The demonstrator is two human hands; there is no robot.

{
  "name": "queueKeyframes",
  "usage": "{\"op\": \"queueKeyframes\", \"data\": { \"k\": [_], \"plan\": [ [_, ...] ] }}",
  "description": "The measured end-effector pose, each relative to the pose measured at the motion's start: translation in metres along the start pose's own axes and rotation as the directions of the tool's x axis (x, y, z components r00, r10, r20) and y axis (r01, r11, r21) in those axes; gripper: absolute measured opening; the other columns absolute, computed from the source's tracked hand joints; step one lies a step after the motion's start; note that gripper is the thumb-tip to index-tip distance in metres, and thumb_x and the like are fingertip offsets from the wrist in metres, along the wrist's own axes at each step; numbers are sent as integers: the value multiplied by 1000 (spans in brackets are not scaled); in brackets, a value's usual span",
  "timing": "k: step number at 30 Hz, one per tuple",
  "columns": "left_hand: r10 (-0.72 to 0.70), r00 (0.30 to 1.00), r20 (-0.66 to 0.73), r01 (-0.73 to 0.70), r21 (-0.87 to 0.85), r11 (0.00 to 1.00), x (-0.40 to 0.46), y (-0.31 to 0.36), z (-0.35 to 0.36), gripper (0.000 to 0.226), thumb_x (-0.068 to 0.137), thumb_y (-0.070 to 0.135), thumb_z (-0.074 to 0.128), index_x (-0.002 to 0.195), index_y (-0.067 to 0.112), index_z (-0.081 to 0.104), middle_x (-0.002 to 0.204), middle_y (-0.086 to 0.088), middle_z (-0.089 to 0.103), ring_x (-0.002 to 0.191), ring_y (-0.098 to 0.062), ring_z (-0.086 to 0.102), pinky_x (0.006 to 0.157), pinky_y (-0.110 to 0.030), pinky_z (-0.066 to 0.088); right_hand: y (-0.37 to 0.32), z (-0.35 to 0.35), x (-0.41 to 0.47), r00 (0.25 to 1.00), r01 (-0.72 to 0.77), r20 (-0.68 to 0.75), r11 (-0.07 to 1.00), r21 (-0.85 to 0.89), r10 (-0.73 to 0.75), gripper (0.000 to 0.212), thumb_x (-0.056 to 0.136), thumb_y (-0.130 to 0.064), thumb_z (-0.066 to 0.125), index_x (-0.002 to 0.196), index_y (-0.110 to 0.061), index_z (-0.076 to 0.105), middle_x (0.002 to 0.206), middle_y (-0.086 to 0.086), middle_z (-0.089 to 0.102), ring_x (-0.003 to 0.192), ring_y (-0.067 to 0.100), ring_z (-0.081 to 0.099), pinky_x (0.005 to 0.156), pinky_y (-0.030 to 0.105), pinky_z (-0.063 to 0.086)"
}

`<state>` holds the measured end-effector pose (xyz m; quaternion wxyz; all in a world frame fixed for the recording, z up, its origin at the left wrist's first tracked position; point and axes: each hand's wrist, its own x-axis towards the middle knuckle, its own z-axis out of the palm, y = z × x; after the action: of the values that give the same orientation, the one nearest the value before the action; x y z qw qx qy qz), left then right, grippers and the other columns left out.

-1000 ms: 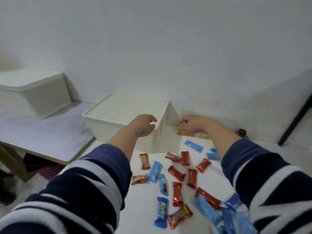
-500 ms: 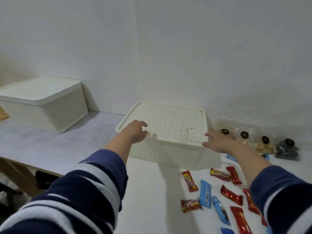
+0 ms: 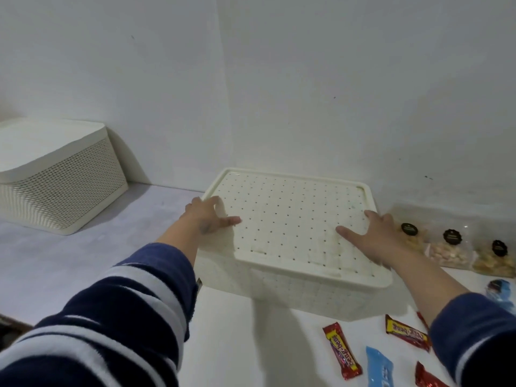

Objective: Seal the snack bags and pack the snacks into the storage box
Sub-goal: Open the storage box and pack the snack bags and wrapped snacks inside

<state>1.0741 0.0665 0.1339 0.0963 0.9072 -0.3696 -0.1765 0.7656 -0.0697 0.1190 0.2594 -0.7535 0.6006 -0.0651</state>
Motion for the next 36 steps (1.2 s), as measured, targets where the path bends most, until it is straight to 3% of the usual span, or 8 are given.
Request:
{"op": "queueKeyframes", "data": {
  "k": [9,13,17,24,29,36],
  "plan": [
    [-23,998,-55,3,-339,941,6,2,-13,103,57,59,80,144,25,37,152,-6,27,135,-31,37,109,-44,37,-25,-18,-5,992,-83,-108,990,-110,71,94,77,-74,49,146,-14,29,146,14,31,135,38,25,102,47,37],
    [39,989,-146,-94,-392,915,-13,5,-38,103,60,61,78,145,22,36,150,-8,29,130,-33,43,106,-44,41,-50,-55,-27,975,-98,-213,985,-140,66,95,78,-74,49,147,-12,28,144,16,32,132,37,26,99,46,38],
    [71,977,-203,-146,-387,910,-54,-11,-53,99,64,58,77,146,23,34,147,-11,26,130,-37,42,105,-47,40,-57,-60,-69,969,-125,-228,987,-101,99,91,78,-71,54,145,-14,28,142,16,35,132,36,28,99,44,37],
    [67,978,-199,-140,-381,914,-138,-103,-23,94,69,56,75,146,26,31,146,-12,25,128,-35,42,105,-45,40,-50,8,-174,976,-145,-164,989,-2,143,98,71,-70,62,146,-19,25,150,12,32,138,38,29,105,49,39],
    [61,972,-226,-152,-411,899,-187,-173,14,90,71,51,76,145,27,32,144,-10,26,131,-32,37,106,-44,39,-51,66,-242,972,-157,-180,988,-2,154,92,77,-61,65,148,-25,19,148,13,30,136,36,27,102,48,36],
    [12,994,-111,-54,-387,921,-223,-252,60,91,70,49,78,145,28,32,145,-12,22,132,-34,36,106,-44,40,-45,142,-293,976,-199,-100,978,-64,192,97,75,-61,66,150,-30,13,151,14,26,138,36,24,105,51,34]
  ]
}}
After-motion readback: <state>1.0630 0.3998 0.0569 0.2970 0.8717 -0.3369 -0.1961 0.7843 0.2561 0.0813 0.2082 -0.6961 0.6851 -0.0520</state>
